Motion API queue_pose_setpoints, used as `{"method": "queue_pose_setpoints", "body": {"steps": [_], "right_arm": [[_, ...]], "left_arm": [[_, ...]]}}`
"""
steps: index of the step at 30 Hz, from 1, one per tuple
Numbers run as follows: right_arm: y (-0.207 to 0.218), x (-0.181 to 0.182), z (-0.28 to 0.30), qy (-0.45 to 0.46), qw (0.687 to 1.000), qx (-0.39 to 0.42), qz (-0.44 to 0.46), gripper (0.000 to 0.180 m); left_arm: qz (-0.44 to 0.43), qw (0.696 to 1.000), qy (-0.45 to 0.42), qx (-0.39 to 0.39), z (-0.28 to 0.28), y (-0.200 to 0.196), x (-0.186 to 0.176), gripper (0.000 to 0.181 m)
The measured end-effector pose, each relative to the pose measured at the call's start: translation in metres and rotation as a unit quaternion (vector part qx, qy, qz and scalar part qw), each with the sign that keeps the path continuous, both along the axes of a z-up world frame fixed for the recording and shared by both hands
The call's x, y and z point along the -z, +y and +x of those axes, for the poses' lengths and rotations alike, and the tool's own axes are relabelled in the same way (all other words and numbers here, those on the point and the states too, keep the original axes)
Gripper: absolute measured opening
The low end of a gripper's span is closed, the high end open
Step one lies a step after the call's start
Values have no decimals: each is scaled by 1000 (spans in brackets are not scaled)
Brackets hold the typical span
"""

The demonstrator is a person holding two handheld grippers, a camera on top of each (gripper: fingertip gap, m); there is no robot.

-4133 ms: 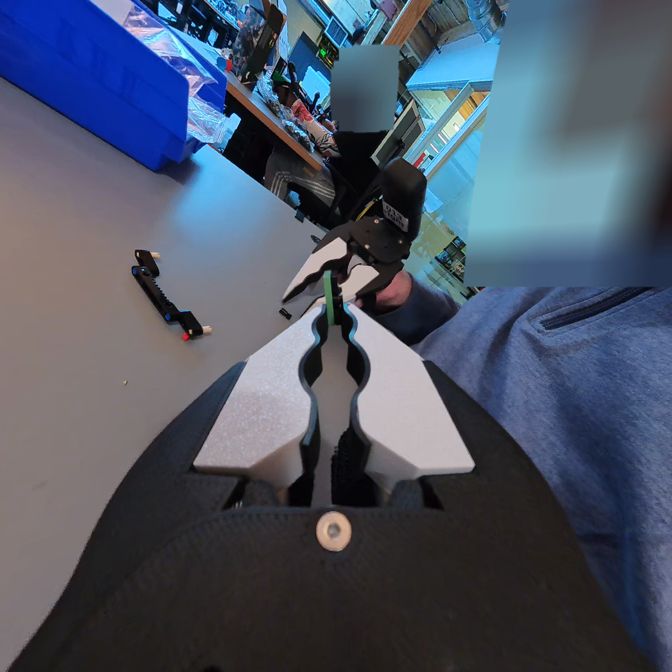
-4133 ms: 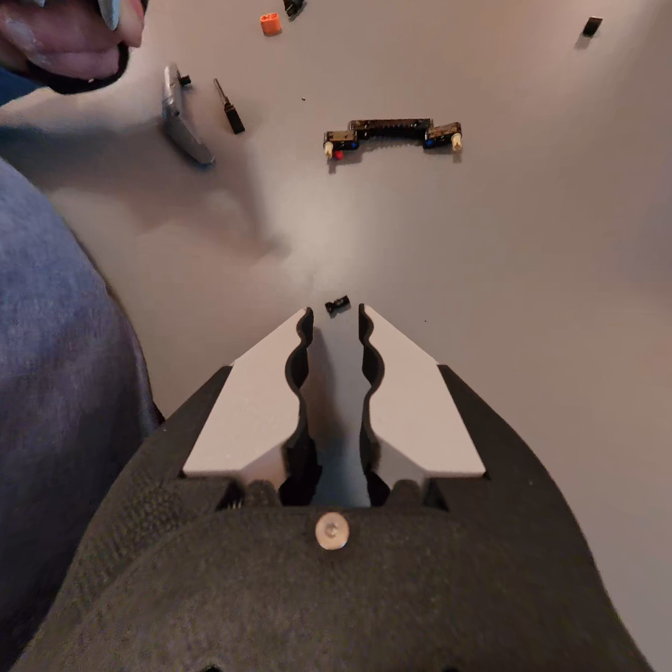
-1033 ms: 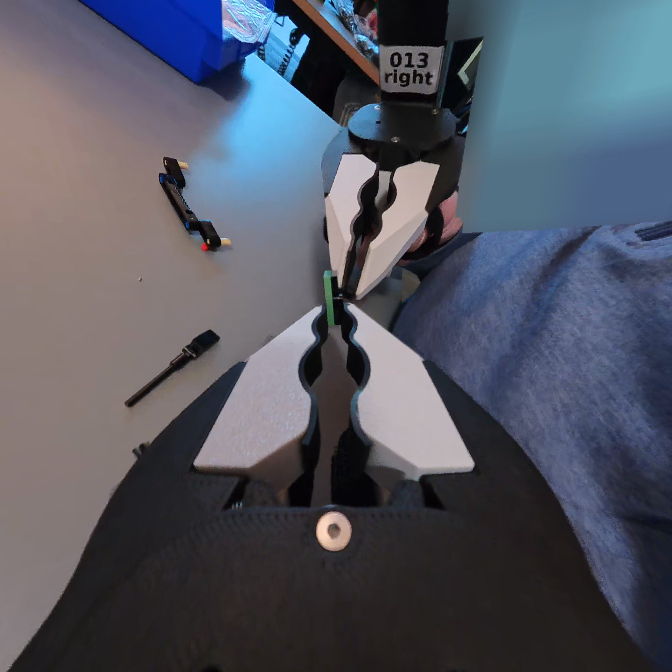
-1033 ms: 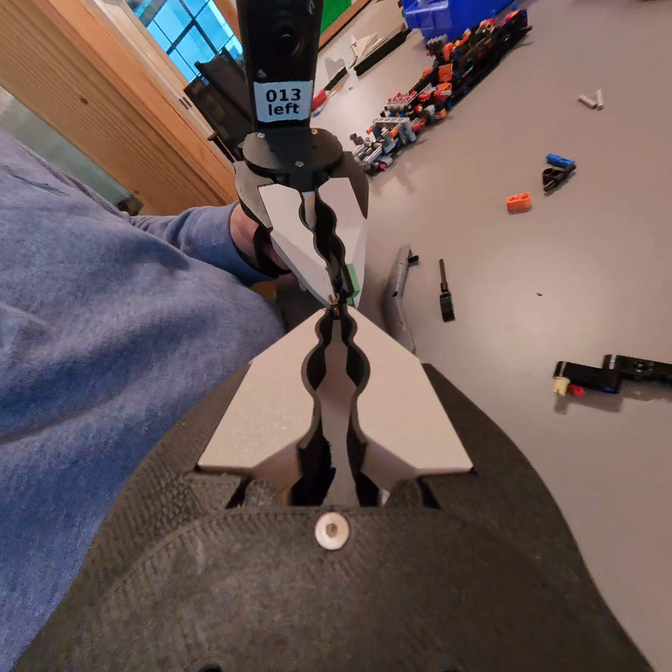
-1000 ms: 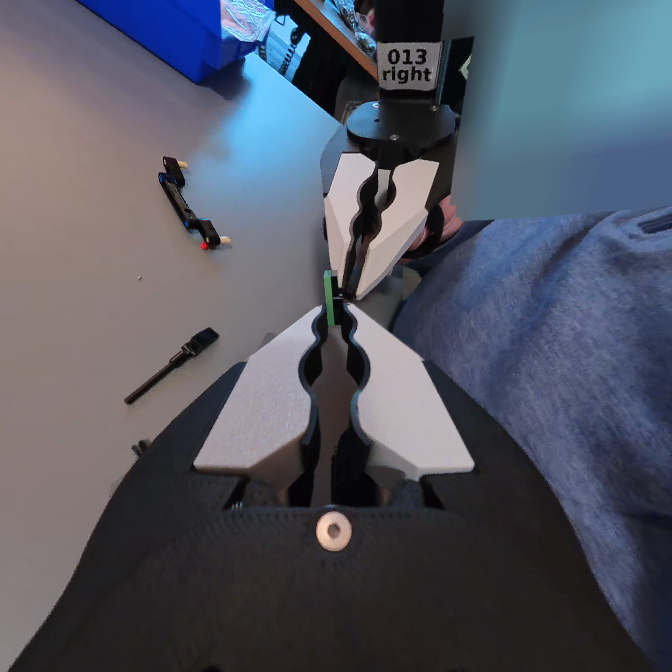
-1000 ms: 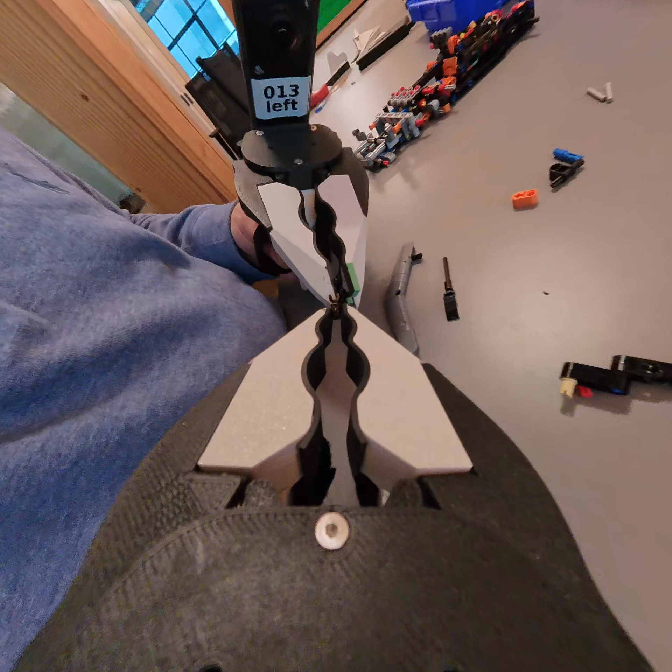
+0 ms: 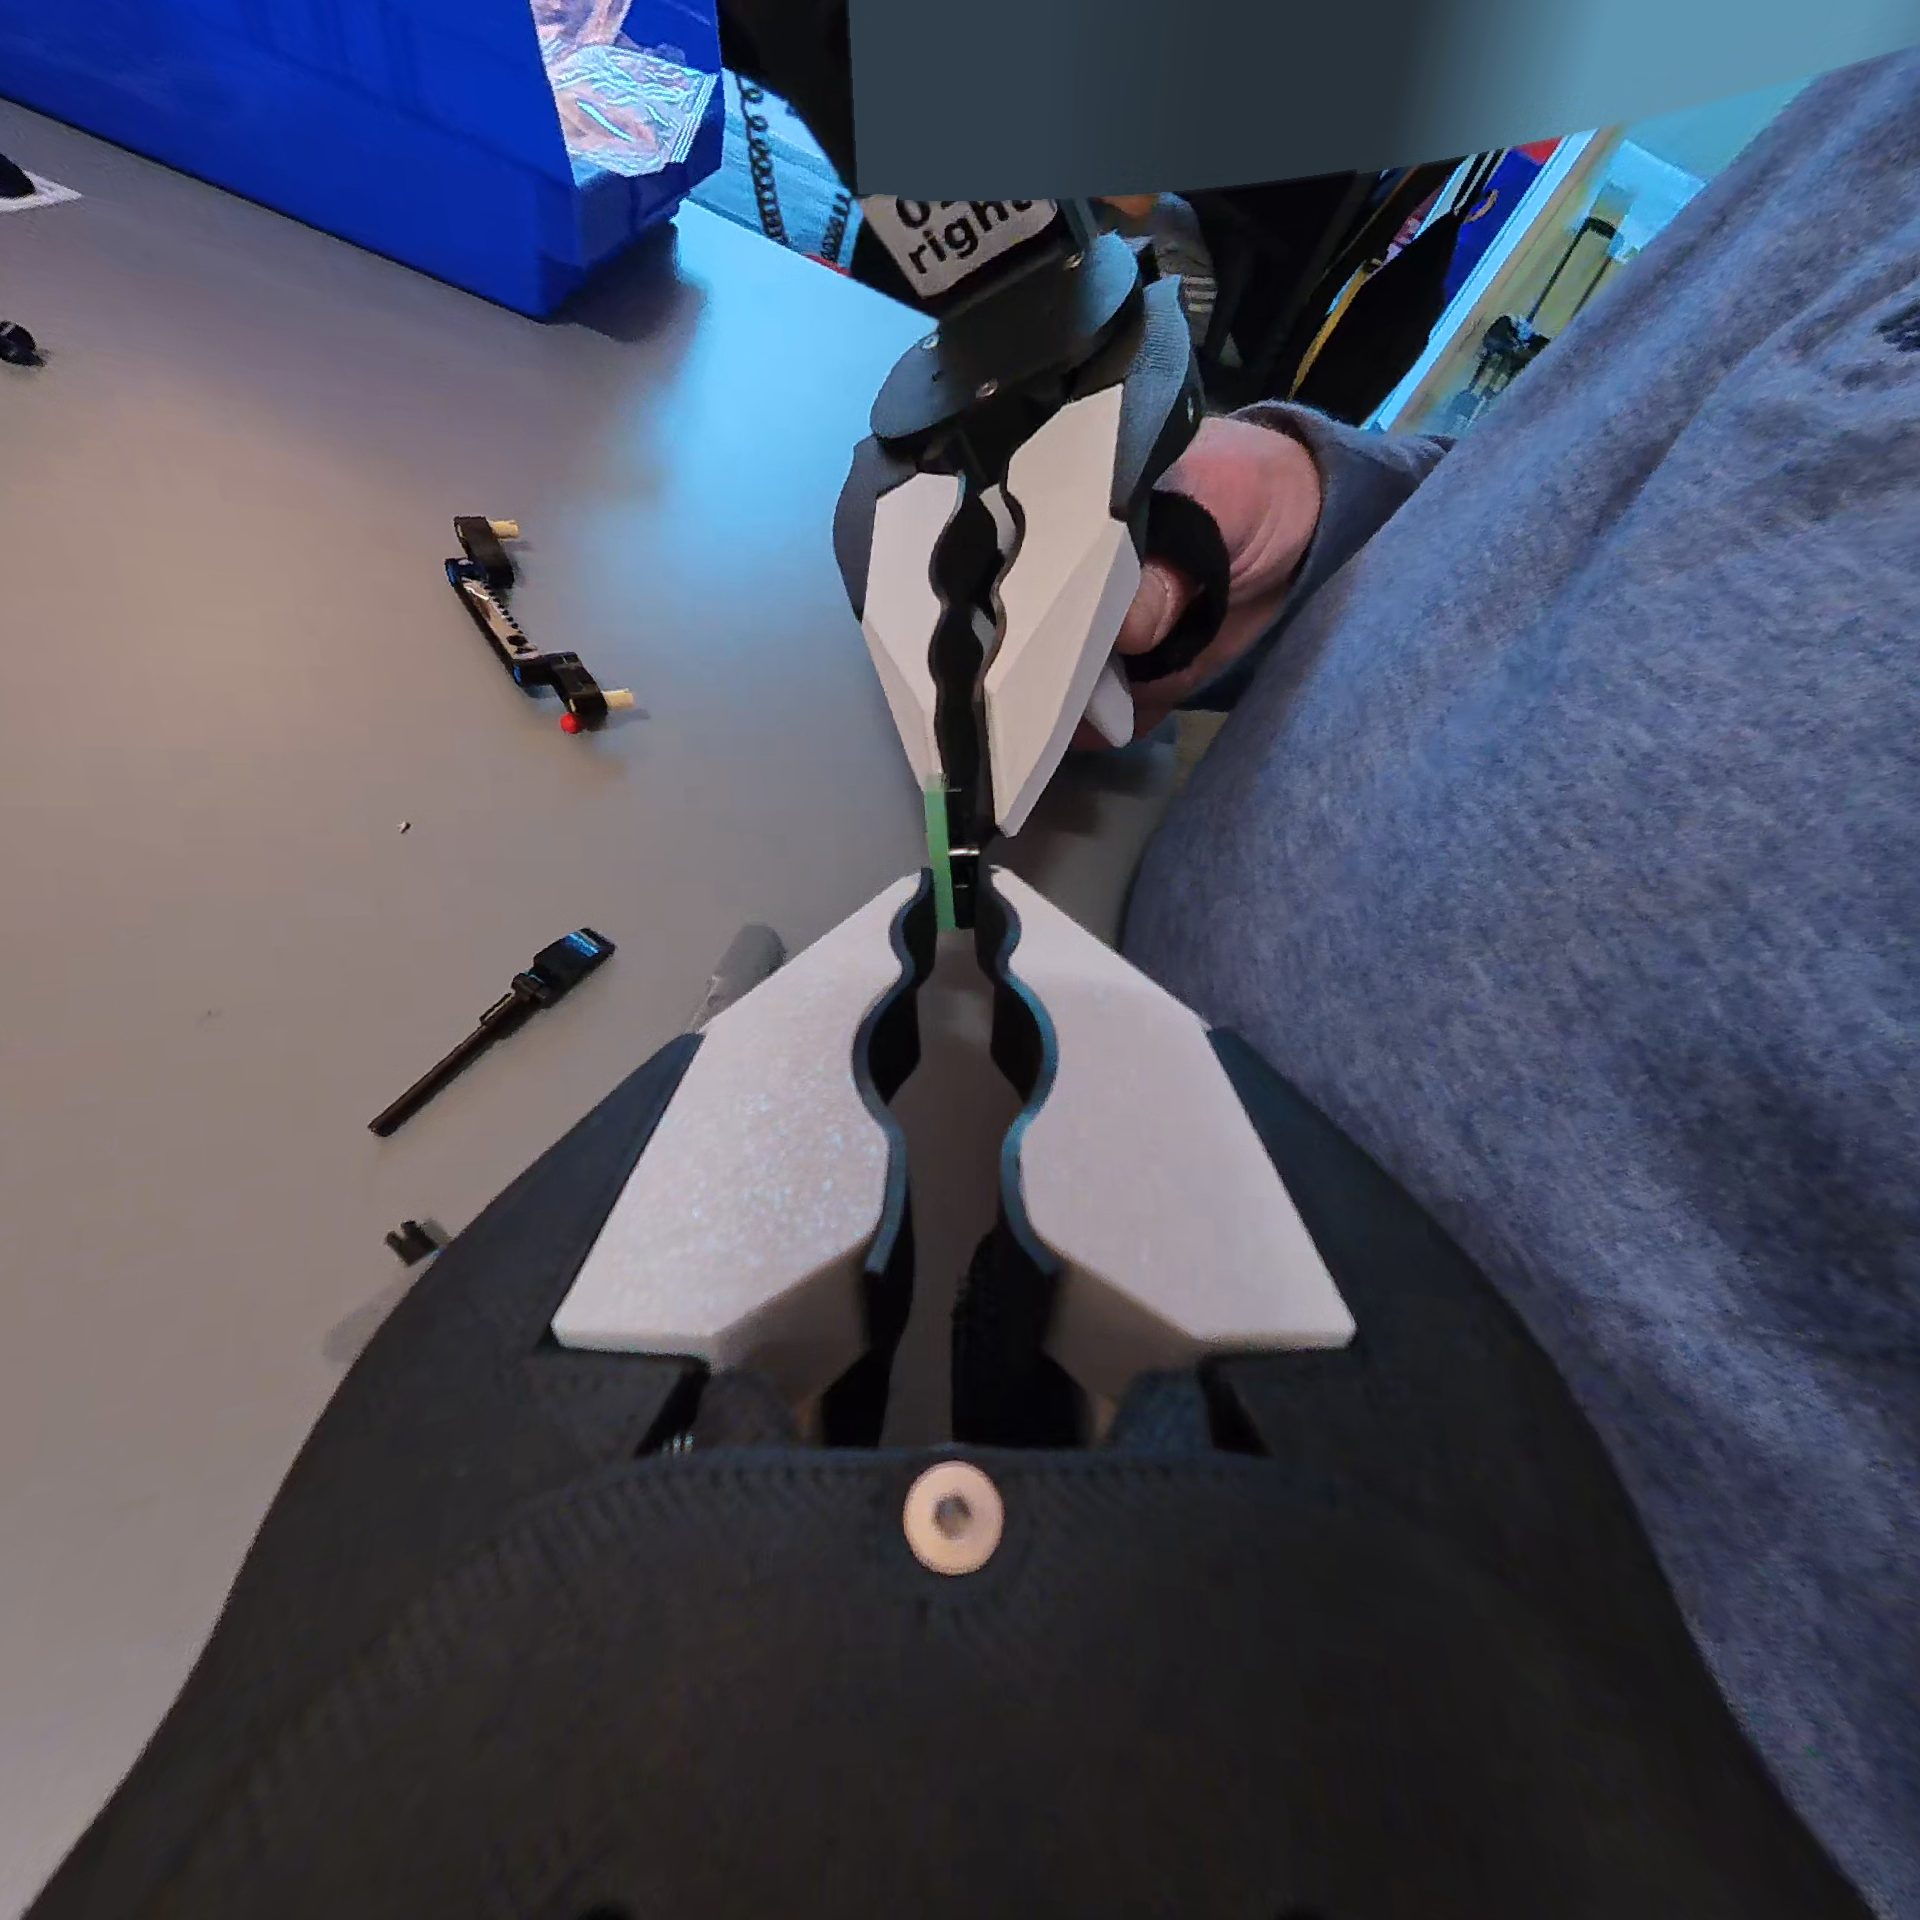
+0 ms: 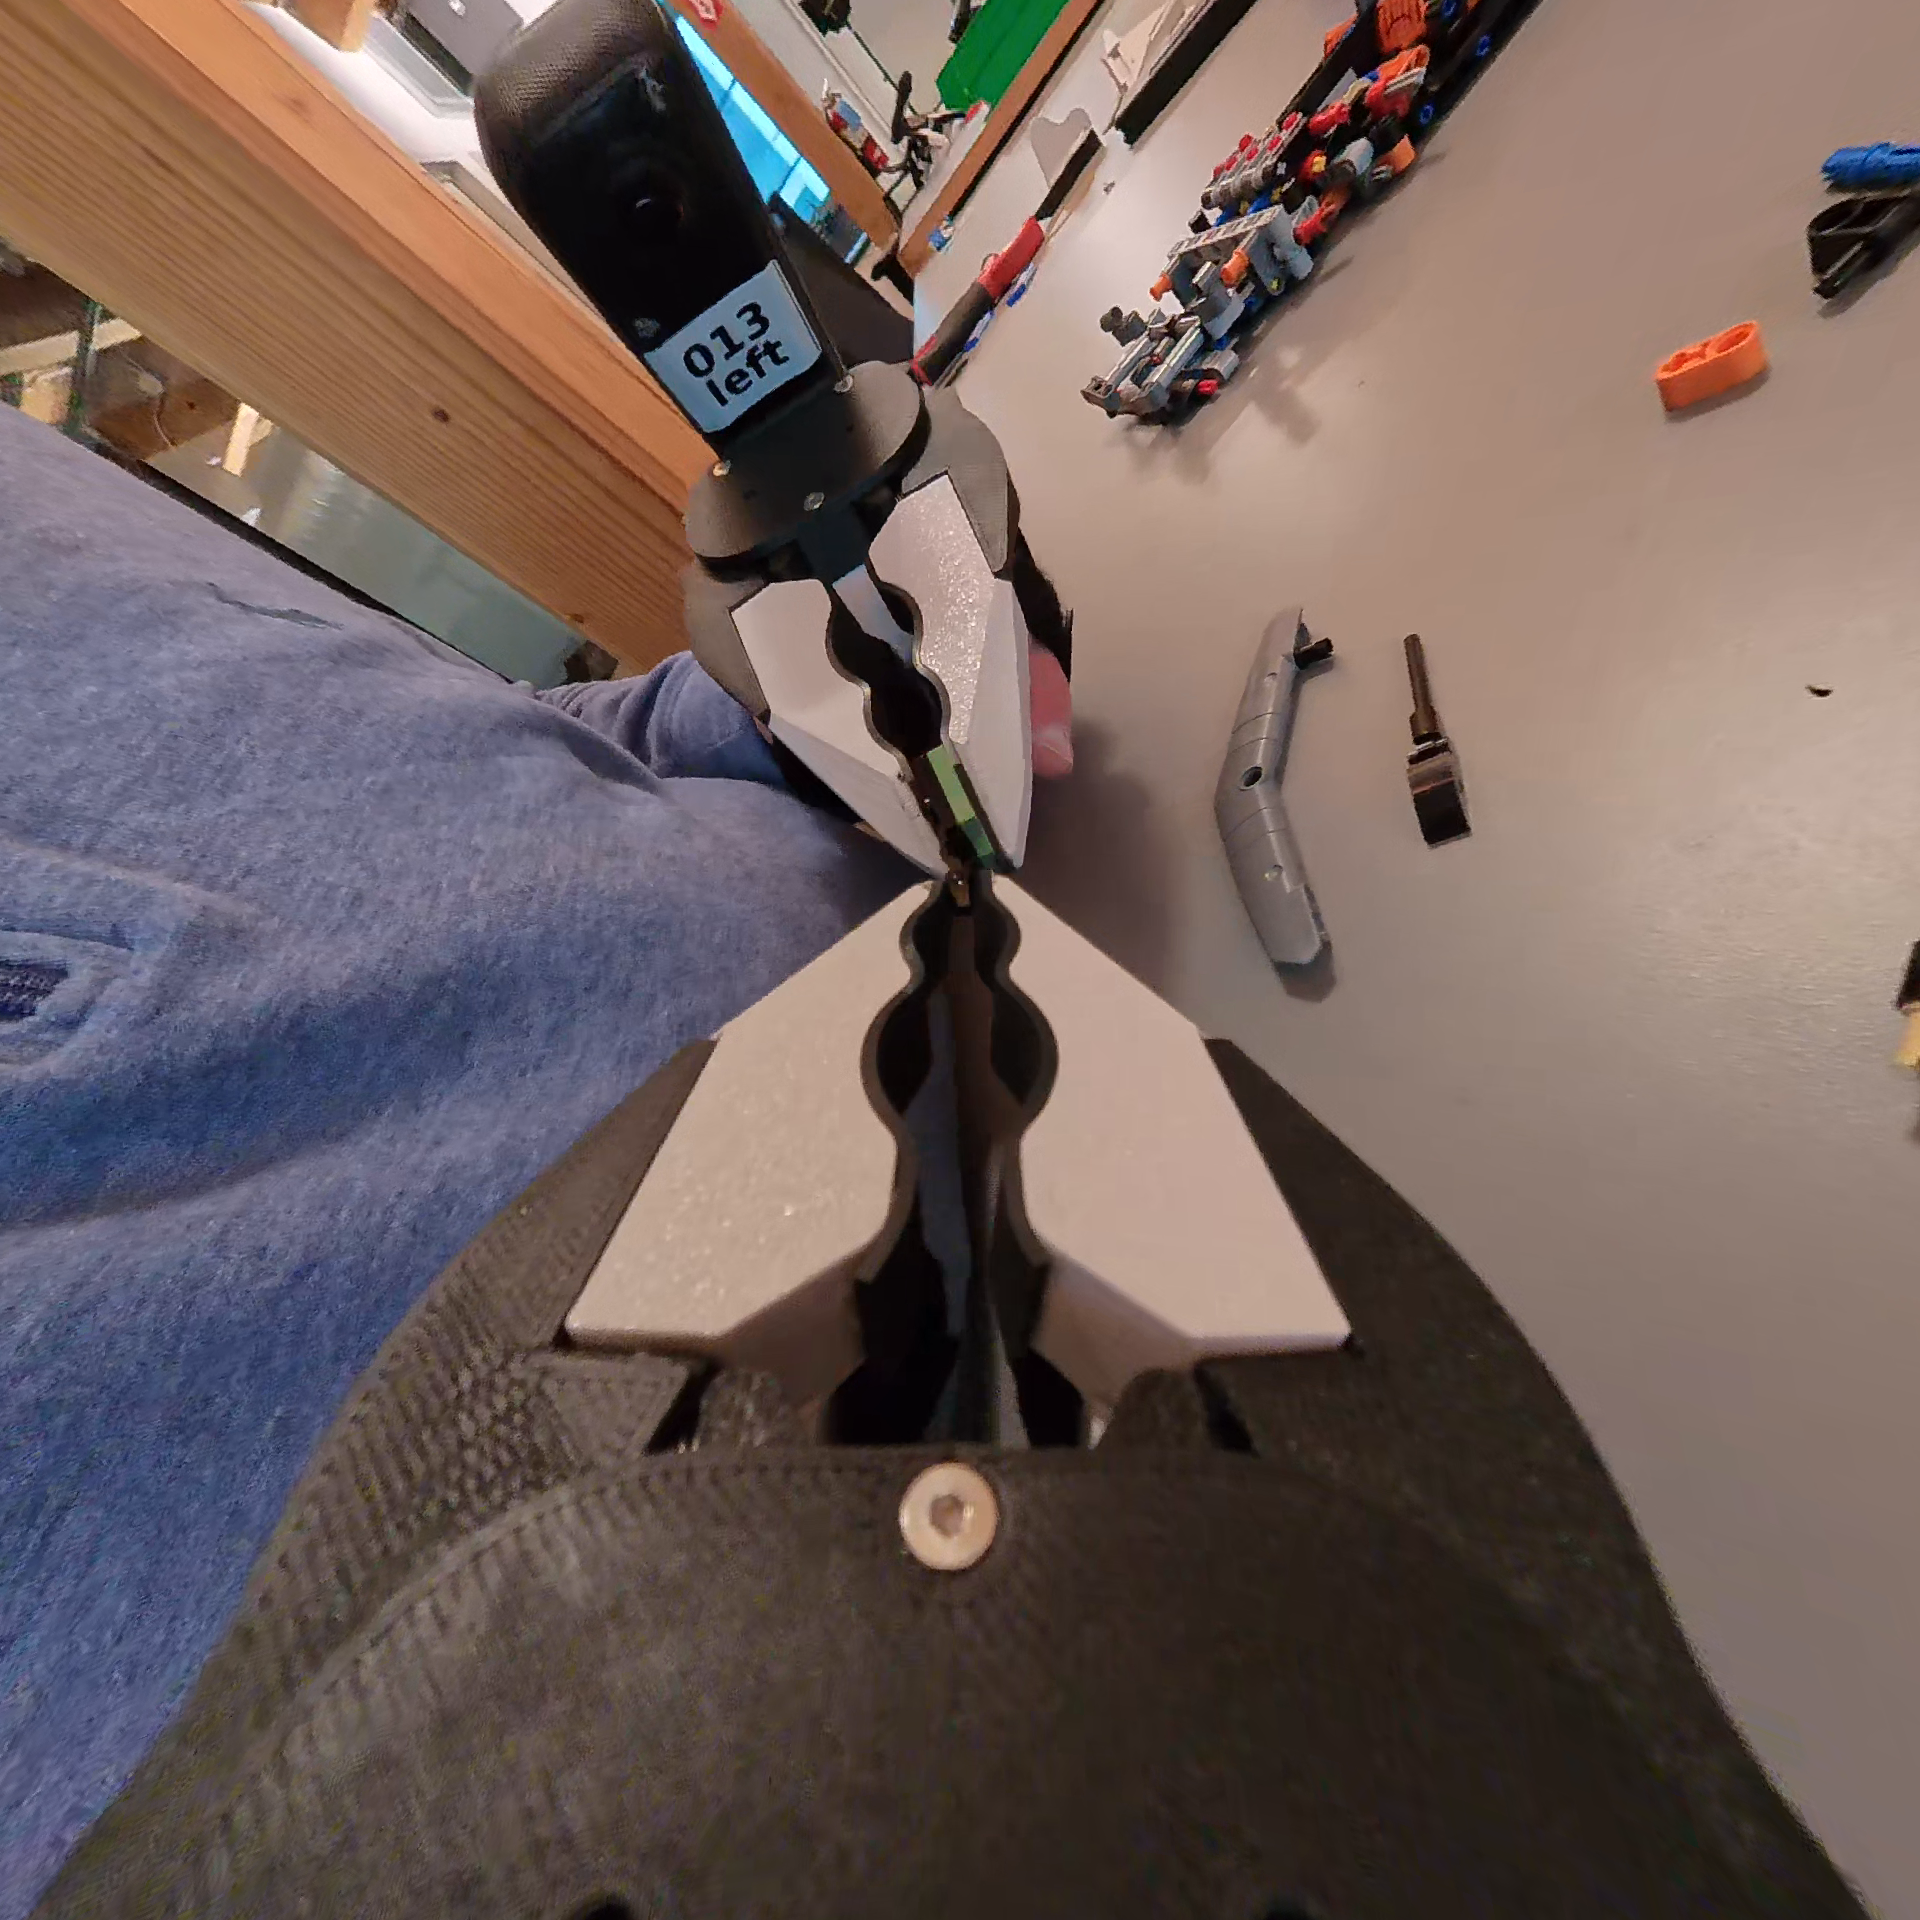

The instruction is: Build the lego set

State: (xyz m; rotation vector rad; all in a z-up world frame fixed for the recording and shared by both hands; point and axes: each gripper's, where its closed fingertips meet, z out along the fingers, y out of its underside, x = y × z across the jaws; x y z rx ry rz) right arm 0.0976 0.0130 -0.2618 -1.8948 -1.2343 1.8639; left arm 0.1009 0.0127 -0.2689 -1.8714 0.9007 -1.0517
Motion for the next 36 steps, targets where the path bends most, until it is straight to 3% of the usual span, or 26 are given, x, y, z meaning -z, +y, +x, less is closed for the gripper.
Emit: {"method": "queue_pose_setpoints", "body": {"steps": [36], "right_arm": [[-33,10,-6,-19,1000,-9,-23,0]], "left_arm": [[45,996,71,-35,-2,-32,13,5]]}}
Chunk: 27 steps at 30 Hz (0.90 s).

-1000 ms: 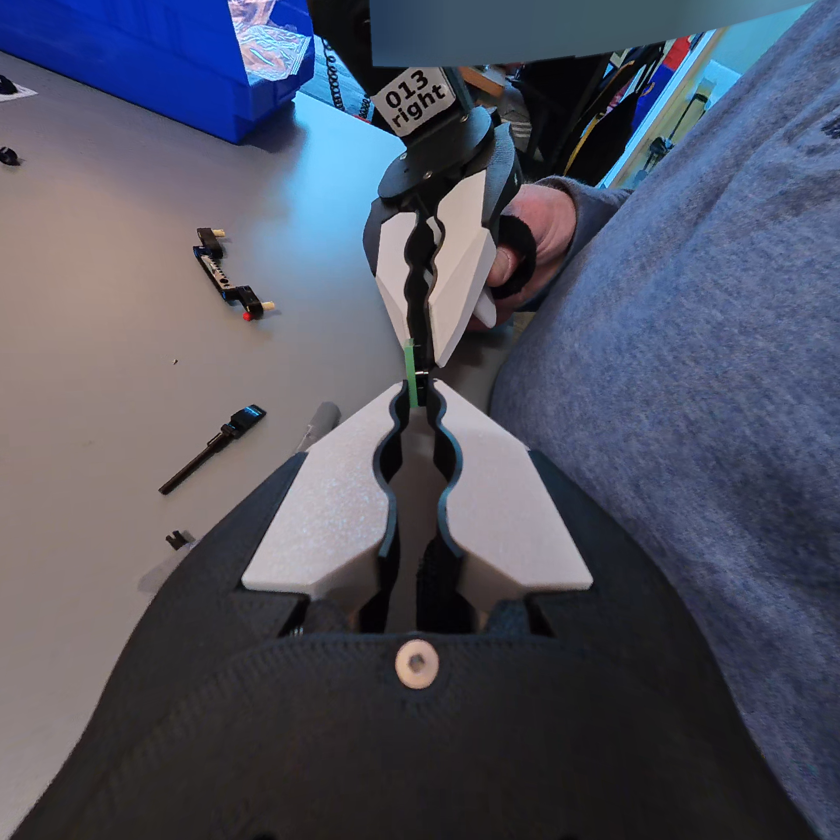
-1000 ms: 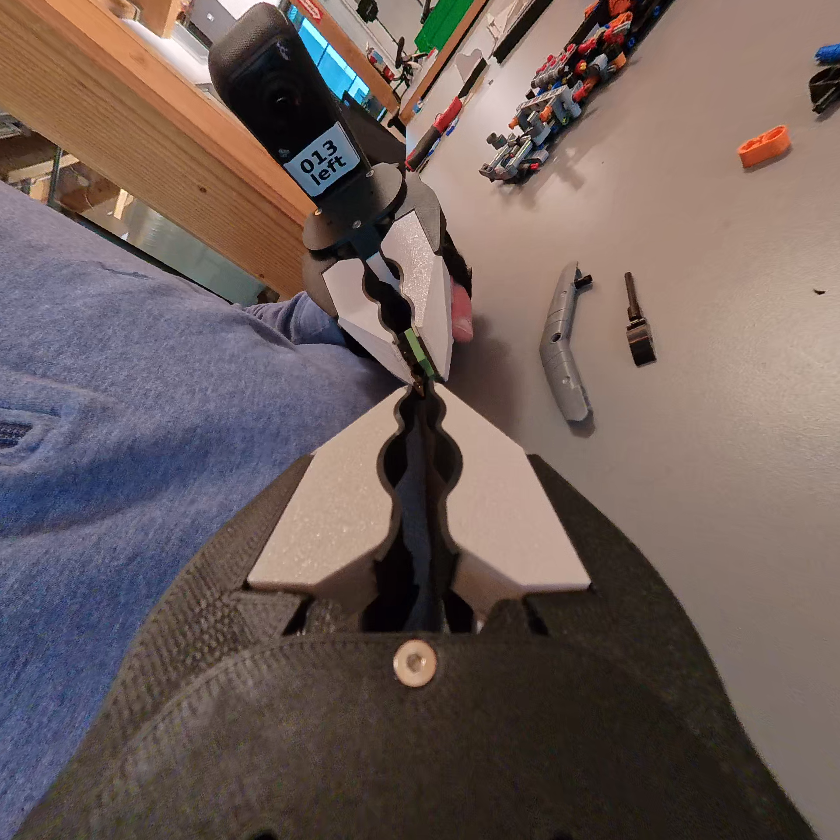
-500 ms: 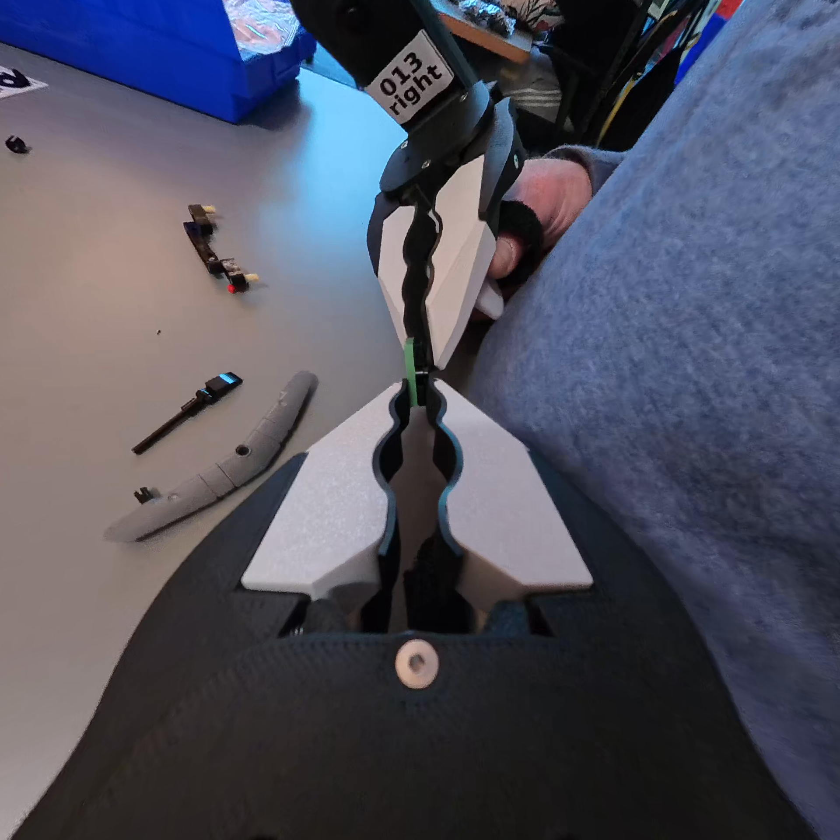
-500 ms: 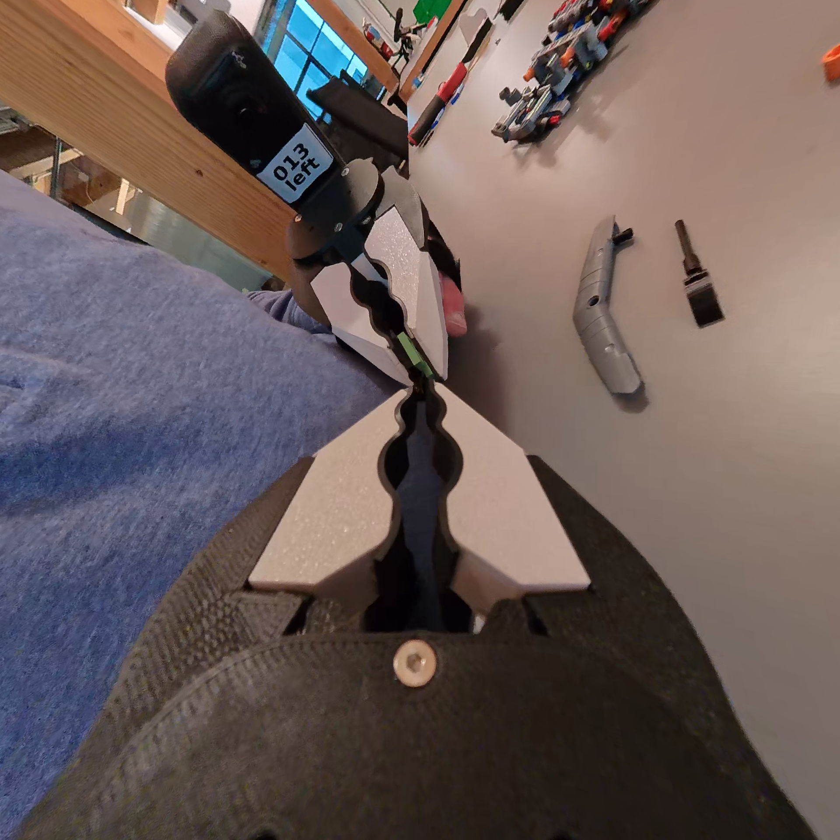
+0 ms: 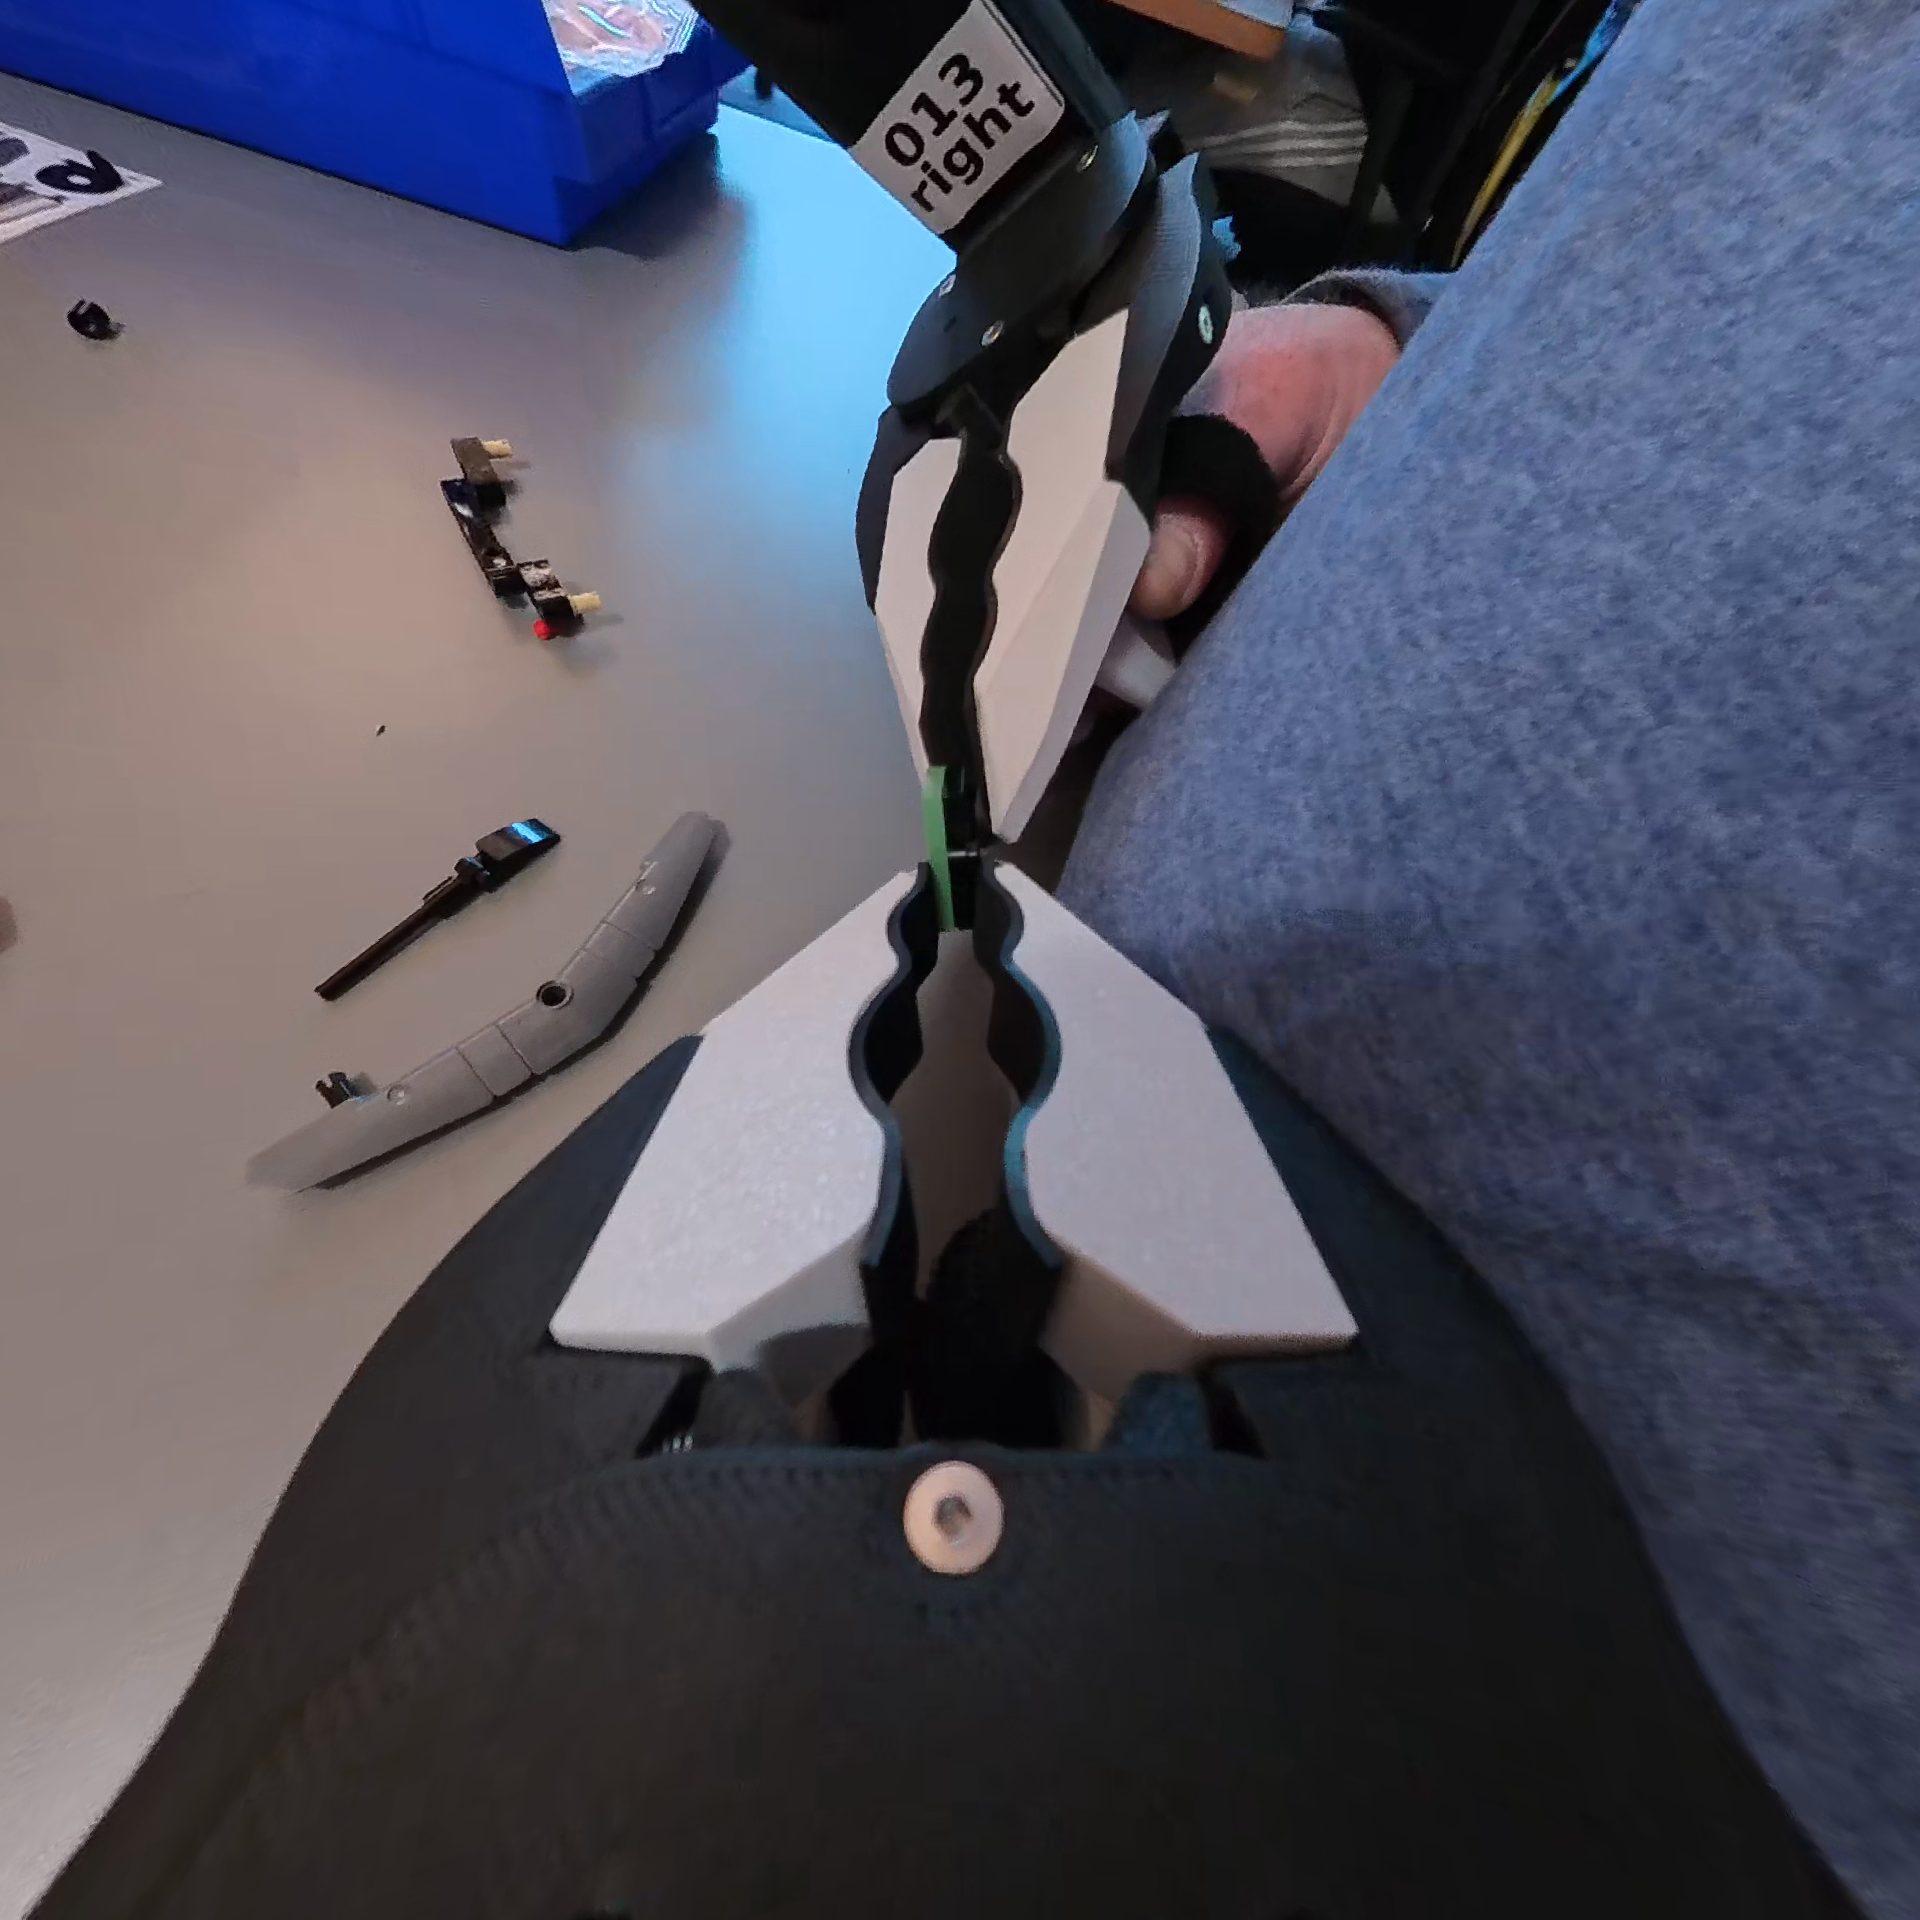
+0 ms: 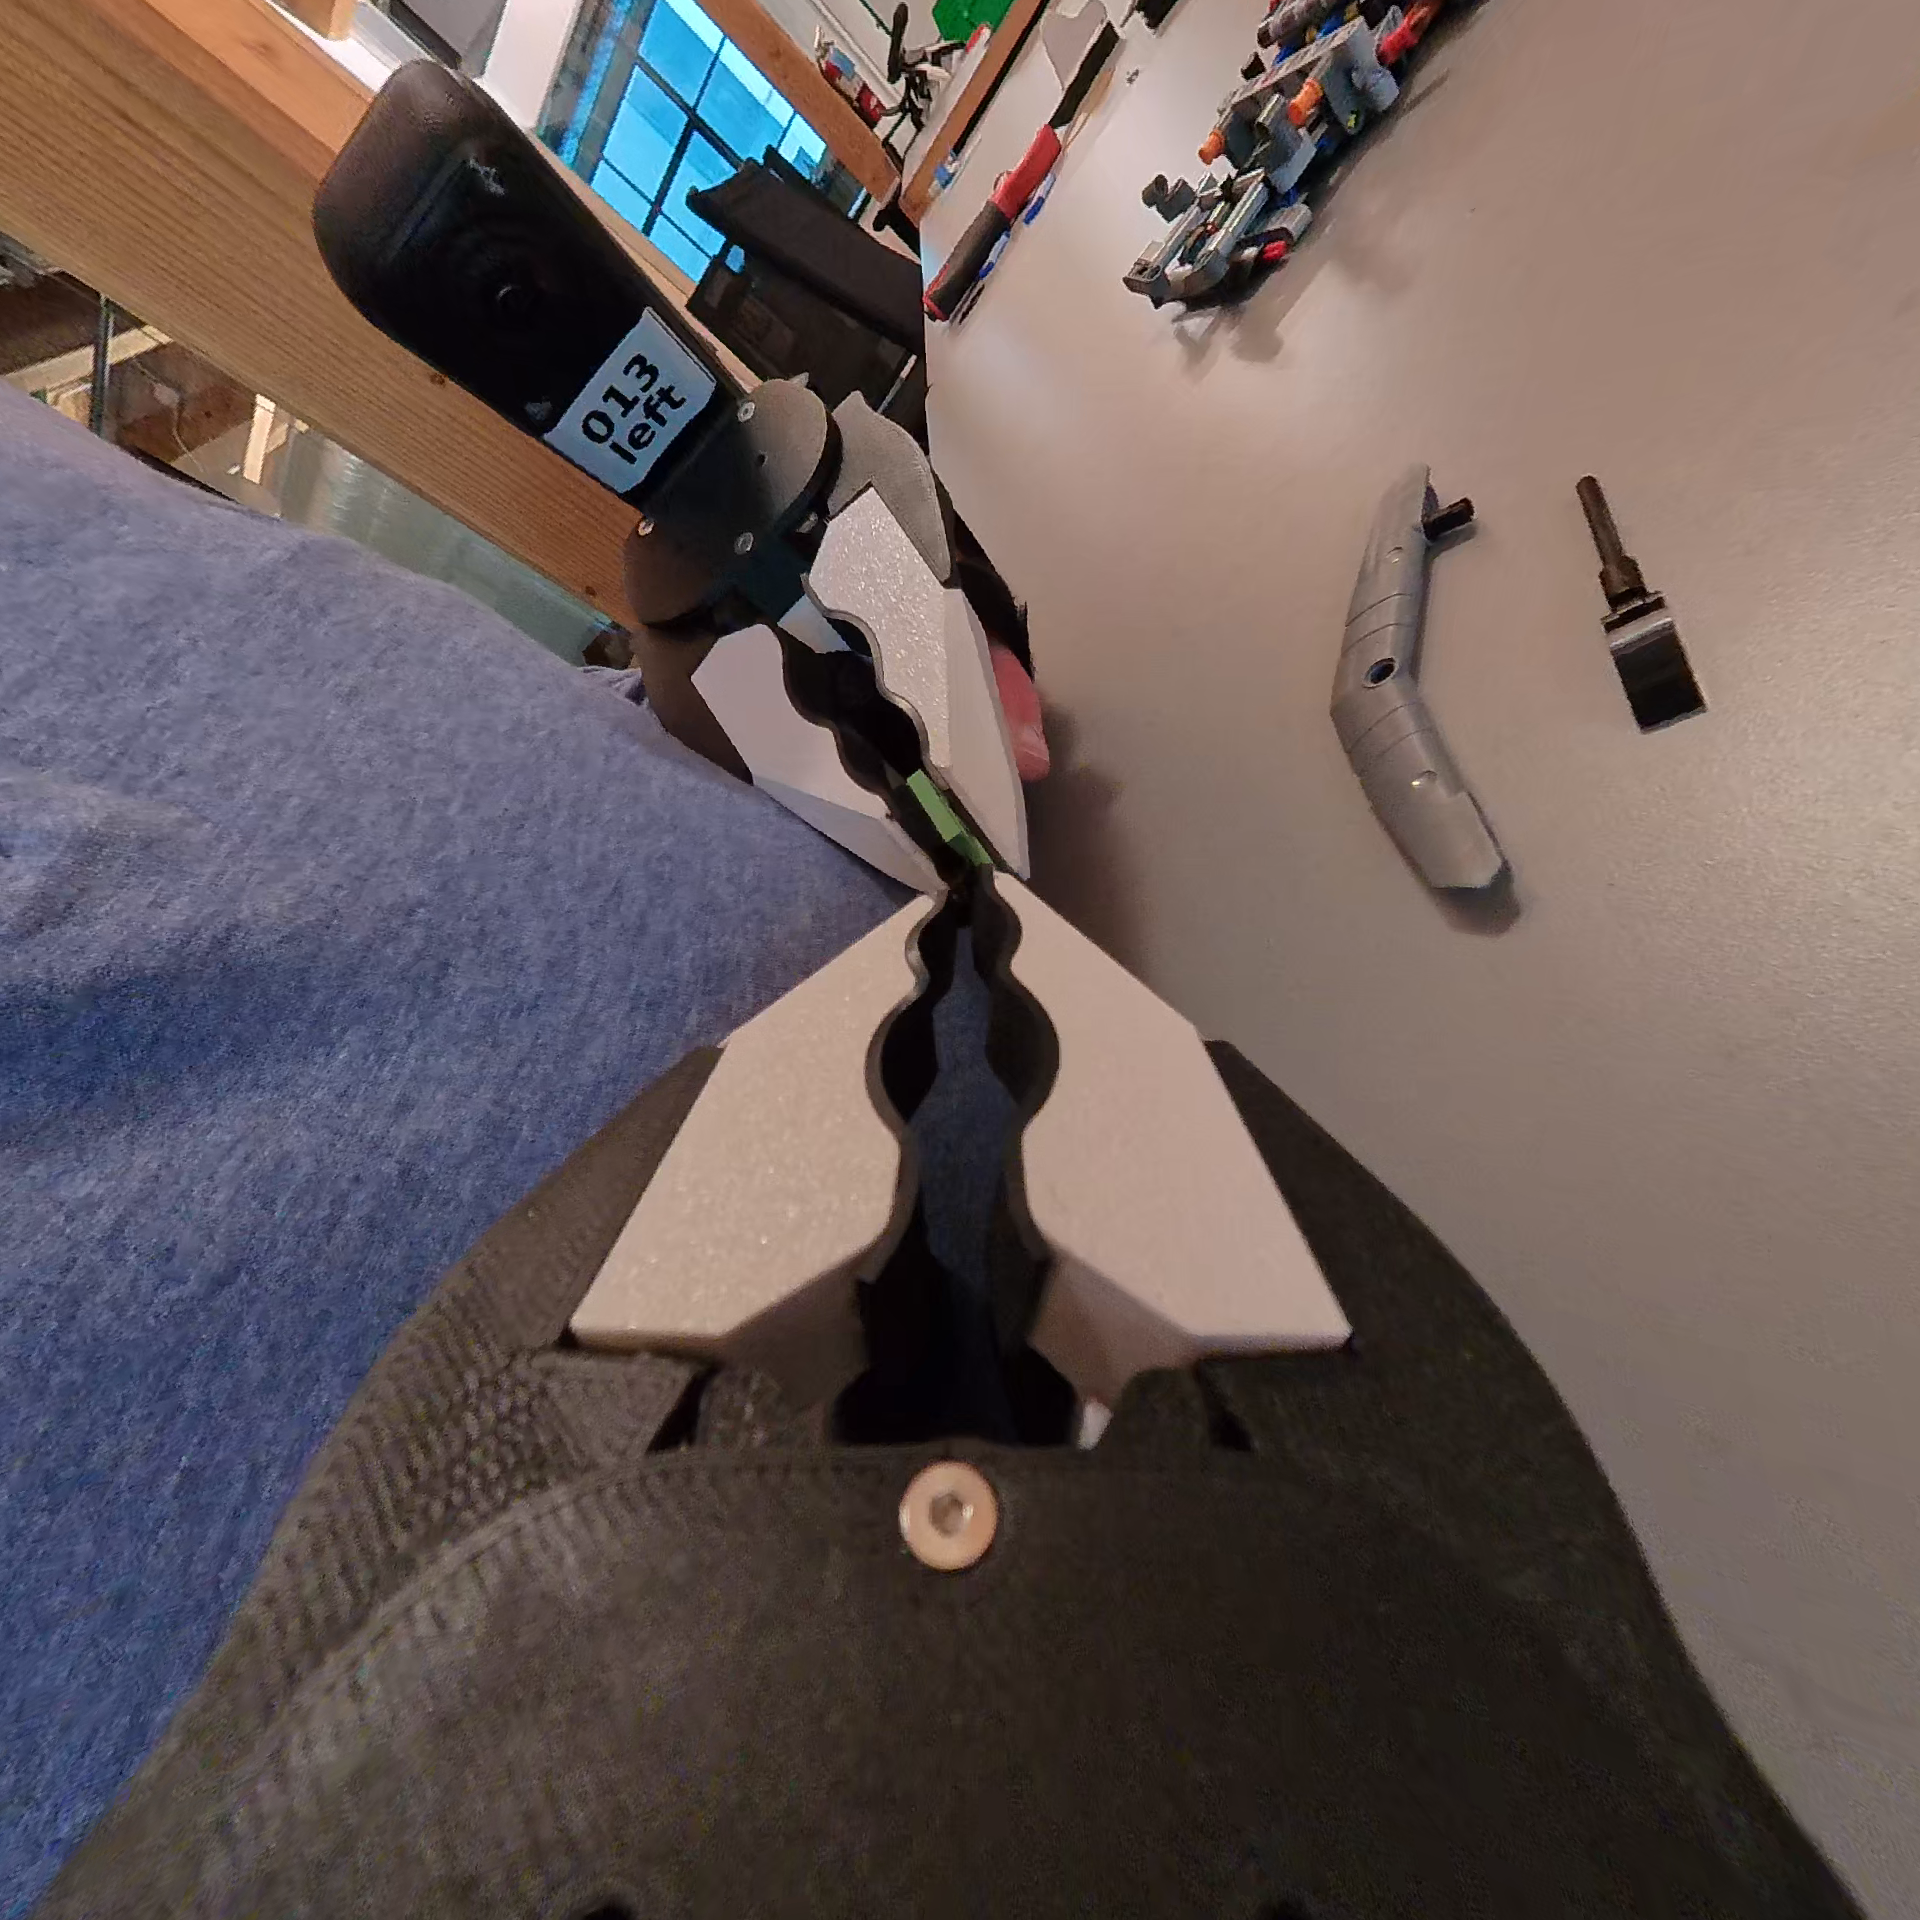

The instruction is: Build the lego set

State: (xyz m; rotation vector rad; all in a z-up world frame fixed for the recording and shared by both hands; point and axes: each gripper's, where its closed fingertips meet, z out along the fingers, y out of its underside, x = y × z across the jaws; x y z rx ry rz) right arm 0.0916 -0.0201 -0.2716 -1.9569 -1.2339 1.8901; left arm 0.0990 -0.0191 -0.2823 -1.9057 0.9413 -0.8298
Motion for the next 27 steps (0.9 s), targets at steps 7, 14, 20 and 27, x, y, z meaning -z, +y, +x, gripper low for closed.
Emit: {"method": "queue_pose_setpoints", "body": {"steps": [7,14,20,27], "right_arm": [[1,2,-1,-7,1000,6,15,0],[4,7,-1,-22,1000,6,16,0],[9,7,-1,-21,999,10,30,0],[18,7,-5,-19,999,15,20,0]], "left_arm": [[1,998,61,8,0,0,6,5],[-10,997,78,7,-2,3,10,5],[-29,998,55,7,-1,7,9,5],[-65,998,13,1,-3,16,8,5]]}}
